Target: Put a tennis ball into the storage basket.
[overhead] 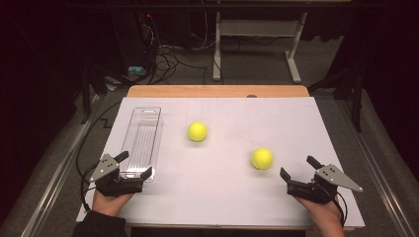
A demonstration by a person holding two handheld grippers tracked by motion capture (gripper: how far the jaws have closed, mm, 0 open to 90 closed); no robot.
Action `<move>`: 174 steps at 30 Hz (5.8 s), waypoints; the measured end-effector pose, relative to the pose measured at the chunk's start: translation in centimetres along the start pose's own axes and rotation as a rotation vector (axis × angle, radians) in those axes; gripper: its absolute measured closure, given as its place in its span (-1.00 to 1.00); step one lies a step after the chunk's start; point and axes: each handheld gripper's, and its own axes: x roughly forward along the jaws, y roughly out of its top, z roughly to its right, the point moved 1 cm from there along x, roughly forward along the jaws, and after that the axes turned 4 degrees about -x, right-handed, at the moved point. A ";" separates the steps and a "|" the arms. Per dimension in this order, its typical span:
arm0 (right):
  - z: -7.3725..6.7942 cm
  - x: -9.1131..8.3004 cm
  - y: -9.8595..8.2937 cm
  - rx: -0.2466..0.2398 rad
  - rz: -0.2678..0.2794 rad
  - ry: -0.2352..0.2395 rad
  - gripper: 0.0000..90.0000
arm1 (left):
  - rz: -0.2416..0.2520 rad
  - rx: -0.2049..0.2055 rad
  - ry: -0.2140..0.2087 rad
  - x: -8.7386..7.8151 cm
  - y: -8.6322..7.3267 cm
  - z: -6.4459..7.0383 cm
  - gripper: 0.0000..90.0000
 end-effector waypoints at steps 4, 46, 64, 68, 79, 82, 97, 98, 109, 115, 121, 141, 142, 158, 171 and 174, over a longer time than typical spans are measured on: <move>-0.1 0.1 -0.1 0.004 0.004 0.000 -1.00 | -0.007 0.006 -0.006 0.1 0.0 0.2 -0.99; 0.0 0.4 -0.6 0.011 -0.010 0.032 -1.00 | -0.093 0.077 -0.167 4.8 2.7 6.1 -0.99; -0.1 0.4 -0.7 0.017 -0.015 0.045 -1.00 | -0.418 0.164 -0.150 8.4 5.0 8.9 -0.99; 0.0 0.5 -0.7 0.016 -0.016 0.050 -1.00 | -0.541 0.194 -0.131 9.2 5.4 9.4 -0.99; -0.1 0.6 -0.8 0.017 -0.020 0.059 -1.00 | -0.822 0.236 -0.135 11.0 4.9 10.5 -0.99; 0.0 0.6 -0.9 0.013 -0.022 0.061 -1.00 | -0.879 0.231 -0.135 11.3 4.8 10.6 -0.99; -0.2 0.8 -1.0 0.003 -0.038 0.071 -1.00 | -1.101 0.231 -0.145 12.1 5.3 10.7 -0.97; -0.2 0.8 -1.0 0.000 -0.044 0.076 -1.00 | -1.126 0.223 -0.153 12.3 5.4 10.8 -0.98; -1.2 1.9 -0.5 -0.052 -0.079 0.074 -1.00 | -1.112 0.222 -0.151 12.6 5.6 10.9 -0.99; -1.8 4.5 0.4 -0.092 -0.158 0.073 -1.00 | -1.114 0.226 -0.152 12.7 5.8 10.9 -0.99; -2.5 7.9 1.0 -0.119 -0.254 0.070 -1.00 | -1.112 0.230 -0.159 12.6 6.1 11.1 -0.99; -3.1 10.4 0.1 -0.116 -0.373 0.155 -0.42 | -1.116 0.233 -0.161 12.7 6.2 11.5 -0.99; -3.1 10.4 0.1 -0.111 -0.372 0.156 -0.41 | -1.117 0.234 -0.161 12.7 6.2 11.5 -0.99; -4.3 8.1 1.2 -0.130 -0.190 0.134 -0.40 | -1.099 0.234 -0.166 12.2 7.0 11.6 -0.99; -9.0 8.7 2.0 -0.191 -0.151 0.217 -0.40 | -1.084 0.227 -0.164 11.6 7.8 11.3 -0.99; -11.0 9.0 2.3 -0.210 -0.147 0.264 -0.40 | -1.080 0.229 -0.164 11.4 8.2 11.2 -0.99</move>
